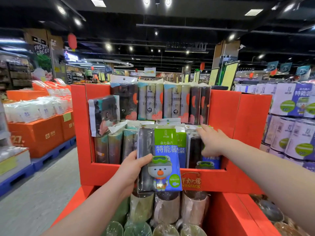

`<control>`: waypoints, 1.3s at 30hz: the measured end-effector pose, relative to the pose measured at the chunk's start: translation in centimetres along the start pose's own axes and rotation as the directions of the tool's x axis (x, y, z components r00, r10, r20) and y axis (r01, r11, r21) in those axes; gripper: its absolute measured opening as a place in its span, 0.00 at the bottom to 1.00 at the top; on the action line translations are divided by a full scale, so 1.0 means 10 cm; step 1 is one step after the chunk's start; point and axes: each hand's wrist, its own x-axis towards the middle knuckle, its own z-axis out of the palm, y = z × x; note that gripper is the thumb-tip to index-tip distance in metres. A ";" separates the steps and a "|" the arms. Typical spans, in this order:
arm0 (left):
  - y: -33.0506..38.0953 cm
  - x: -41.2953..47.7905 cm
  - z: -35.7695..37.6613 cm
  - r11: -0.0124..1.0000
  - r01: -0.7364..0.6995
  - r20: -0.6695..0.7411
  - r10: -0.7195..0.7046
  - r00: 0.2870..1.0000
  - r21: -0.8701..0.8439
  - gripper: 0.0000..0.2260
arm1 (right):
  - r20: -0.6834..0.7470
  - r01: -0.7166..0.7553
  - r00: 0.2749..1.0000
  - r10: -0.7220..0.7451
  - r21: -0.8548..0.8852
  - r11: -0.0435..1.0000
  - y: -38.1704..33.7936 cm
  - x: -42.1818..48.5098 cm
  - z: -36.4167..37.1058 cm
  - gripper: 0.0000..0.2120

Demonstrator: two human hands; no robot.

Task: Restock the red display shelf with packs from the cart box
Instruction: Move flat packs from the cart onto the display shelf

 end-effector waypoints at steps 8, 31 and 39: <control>0.19 0.31 0.32 0.992 -0.099 0.100 0.091 0.991 0.076 0.11 | -0.064 0.133 0.991 -0.122 0.655 0.744 -0.22 0.05 -0.63 0.40; -0.08 0.72 0.36 0.603 -0.226 0.032 0.315 0.949 0.765 0.22 | -0.152 0.148 0.980 -0.125 0.151 0.977 -0.31 0.20 -0.10 0.32; -0.19 0.71 0.40 0.347 -0.026 -0.064 0.245 0.968 0.938 0.19 | -0.198 0.154 0.967 -0.163 -0.059 0.986 -0.47 0.17 0.11 0.35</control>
